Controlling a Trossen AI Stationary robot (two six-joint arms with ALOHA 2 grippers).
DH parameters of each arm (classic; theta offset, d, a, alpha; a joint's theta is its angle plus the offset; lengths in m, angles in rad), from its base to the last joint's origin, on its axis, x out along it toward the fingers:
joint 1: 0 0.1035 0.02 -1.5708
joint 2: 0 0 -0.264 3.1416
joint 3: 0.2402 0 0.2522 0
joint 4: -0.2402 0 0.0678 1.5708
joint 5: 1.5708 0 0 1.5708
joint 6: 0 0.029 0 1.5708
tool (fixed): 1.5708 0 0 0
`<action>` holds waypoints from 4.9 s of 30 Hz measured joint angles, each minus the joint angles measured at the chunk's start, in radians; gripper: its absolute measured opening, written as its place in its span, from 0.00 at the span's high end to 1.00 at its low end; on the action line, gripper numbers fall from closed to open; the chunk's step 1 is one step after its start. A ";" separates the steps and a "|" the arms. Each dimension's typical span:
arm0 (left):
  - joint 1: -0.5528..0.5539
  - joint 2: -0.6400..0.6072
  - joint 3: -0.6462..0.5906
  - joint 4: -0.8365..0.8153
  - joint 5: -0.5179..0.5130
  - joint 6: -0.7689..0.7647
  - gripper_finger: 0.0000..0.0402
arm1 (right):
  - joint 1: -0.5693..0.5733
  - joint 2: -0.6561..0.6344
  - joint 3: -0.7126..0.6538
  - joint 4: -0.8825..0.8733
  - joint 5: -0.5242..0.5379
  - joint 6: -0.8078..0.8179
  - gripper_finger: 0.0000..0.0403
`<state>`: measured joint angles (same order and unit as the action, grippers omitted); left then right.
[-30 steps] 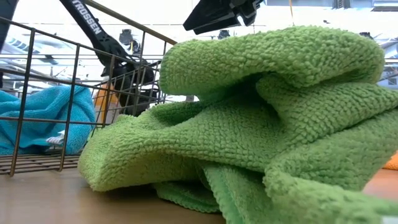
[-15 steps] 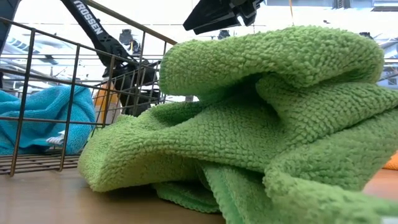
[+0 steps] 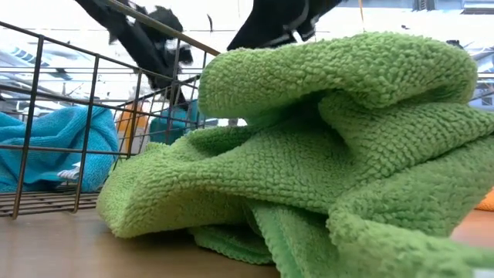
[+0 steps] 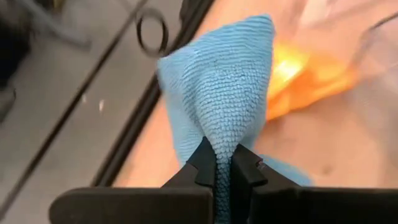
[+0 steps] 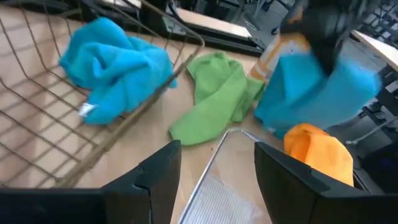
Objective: Sort microfiber towel by color & place in baskets
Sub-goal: Put the blue microfiber towel into the wire basket
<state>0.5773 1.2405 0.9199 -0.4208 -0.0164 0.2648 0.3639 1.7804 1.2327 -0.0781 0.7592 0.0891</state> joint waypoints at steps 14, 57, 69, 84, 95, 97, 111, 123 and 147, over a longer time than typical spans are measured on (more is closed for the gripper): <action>-0.421 -0.327 0.000 -0.006 -0.006 -0.047 0.97 | -0.058 0.031 0.000 0.100 0.000 0.013 0.52; -1.043 -0.151 0.051 0.155 -0.473 0.138 0.94 | 0.127 0.030 0.000 0.287 0.227 -0.123 0.17; -1.026 -0.150 0.075 0.220 -0.646 0.188 0.94 | 0.083 0.030 0.000 0.309 -0.219 -0.093 0.31; -1.025 -0.144 0.075 0.228 -0.643 0.161 0.94 | 0.159 0.030 0.000 0.417 -0.024 -0.612 0.42; -1.025 -0.145 0.076 0.221 -0.419 0.145 0.94 | 0.258 0.037 -0.001 0.364 0.497 -1.239 0.36; -1.025 -0.145 0.076 0.234 -0.380 0.133 0.94 | 0.246 0.037 -0.001 0.362 0.493 -1.265 0.35; -0.989 -0.145 0.076 0.281 -0.361 0.045 0.94 | 0.233 0.076 -0.001 0.448 0.342 -1.593 0.25; -0.949 -0.145 0.076 0.243 -0.353 0.028 0.94 | 0.219 0.151 -0.001 0.550 0.334 -1.856 0.25; -0.821 -0.110 0.076 0.210 -0.271 -0.111 0.94 | 0.157 0.150 0.021 0.521 0.255 -1.991 0.37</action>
<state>-0.2435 1.1307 0.9958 -0.2111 -0.2872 0.1542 0.5209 1.9301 1.2533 0.4425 1.0142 -1.9014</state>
